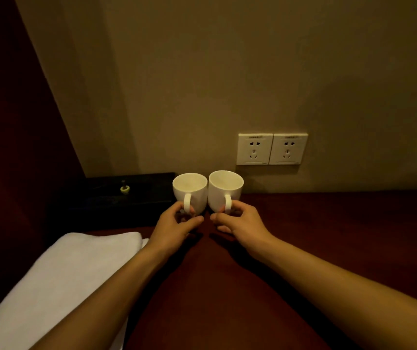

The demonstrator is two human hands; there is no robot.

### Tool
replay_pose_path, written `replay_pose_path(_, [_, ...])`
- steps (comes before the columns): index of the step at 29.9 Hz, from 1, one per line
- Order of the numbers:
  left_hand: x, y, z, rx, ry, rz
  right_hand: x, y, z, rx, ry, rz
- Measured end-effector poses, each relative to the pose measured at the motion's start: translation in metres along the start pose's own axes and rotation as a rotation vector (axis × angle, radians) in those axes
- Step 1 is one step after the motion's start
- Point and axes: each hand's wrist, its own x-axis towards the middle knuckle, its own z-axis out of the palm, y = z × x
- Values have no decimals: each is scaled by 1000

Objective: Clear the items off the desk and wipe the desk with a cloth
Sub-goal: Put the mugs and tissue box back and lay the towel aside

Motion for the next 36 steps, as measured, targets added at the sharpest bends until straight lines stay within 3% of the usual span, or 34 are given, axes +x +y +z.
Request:
replay_pose_path(7, [11,0,-4,167,-50,34,5,3,-5,-22,-15,7])
replay_pose_path(12, [14,6,-13,490,188,105,5,-3,-6,-18,-16,55])
replay_pose_path(17, [23,12,-23,674,177,-154,2,-3,-5,14,2,69])
replay_pose_path(36, [24,23,-57,715,179,-189,6,0,-11,54,9,100])
